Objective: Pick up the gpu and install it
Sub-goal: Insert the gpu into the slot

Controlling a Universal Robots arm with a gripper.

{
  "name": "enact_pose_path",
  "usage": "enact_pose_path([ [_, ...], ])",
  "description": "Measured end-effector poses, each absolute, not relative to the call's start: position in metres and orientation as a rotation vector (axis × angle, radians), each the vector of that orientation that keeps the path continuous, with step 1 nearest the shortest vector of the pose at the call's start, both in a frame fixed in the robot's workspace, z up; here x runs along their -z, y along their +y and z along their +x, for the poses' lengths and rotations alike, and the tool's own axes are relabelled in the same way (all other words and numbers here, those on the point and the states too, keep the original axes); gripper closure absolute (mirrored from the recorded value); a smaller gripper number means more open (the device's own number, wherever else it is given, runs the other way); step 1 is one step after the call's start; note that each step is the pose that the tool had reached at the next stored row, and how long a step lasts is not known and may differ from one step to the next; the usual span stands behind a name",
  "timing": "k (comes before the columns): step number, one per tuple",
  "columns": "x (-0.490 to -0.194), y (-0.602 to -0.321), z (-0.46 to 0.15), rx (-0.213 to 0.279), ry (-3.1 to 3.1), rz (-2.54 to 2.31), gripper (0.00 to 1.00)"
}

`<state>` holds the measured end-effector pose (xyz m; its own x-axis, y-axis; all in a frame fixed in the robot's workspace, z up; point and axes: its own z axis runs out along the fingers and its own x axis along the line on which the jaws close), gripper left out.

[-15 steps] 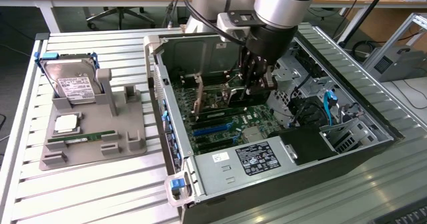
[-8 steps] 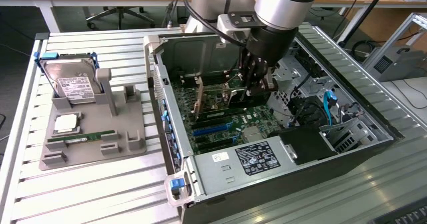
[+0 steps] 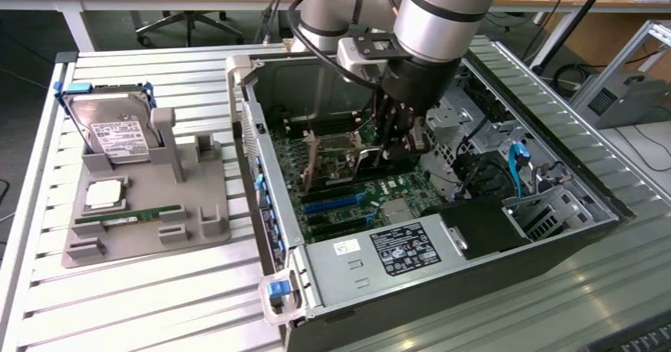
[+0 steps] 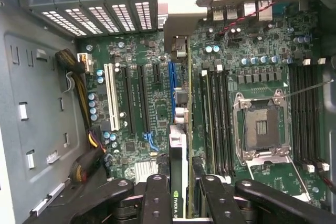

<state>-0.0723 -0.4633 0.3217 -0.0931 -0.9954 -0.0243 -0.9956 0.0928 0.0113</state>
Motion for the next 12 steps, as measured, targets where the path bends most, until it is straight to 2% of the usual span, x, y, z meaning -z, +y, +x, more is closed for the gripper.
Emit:
enact_pose_path([
  [12,-0.3185,-0.4634,-0.0748,-0.039,2.314,-2.108,0.73],
])
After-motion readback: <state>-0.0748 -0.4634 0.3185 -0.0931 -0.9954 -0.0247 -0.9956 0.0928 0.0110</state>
